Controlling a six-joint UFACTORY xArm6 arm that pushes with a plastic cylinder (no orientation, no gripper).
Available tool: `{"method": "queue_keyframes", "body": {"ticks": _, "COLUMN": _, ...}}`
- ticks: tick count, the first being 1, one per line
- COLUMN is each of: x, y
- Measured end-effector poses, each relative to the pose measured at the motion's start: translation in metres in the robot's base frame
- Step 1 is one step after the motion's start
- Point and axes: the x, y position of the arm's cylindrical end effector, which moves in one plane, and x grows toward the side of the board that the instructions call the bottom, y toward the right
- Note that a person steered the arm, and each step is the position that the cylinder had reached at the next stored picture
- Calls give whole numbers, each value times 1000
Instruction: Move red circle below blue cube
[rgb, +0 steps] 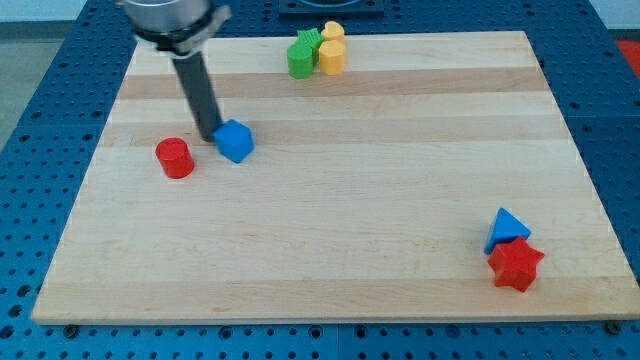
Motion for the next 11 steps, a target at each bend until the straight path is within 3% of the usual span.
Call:
{"method": "queue_keyframes", "body": {"ticks": 1, "x": 0, "y": -2}}
{"method": "queue_keyframes", "body": {"ticks": 3, "x": -4, "y": -119}}
{"method": "queue_keyframes", "body": {"ticks": 4, "x": 25, "y": -116}}
{"method": "queue_keyframes", "body": {"ticks": 6, "x": 26, "y": 11}}
{"method": "queue_keyframes", "body": {"ticks": 7, "x": 26, "y": 11}}
{"method": "queue_keyframes", "body": {"ticks": 9, "x": 39, "y": -64}}
{"method": "queue_keyframes", "body": {"ticks": 10, "x": 74, "y": -48}}
{"method": "queue_keyframes", "body": {"ticks": 11, "x": 79, "y": -6}}
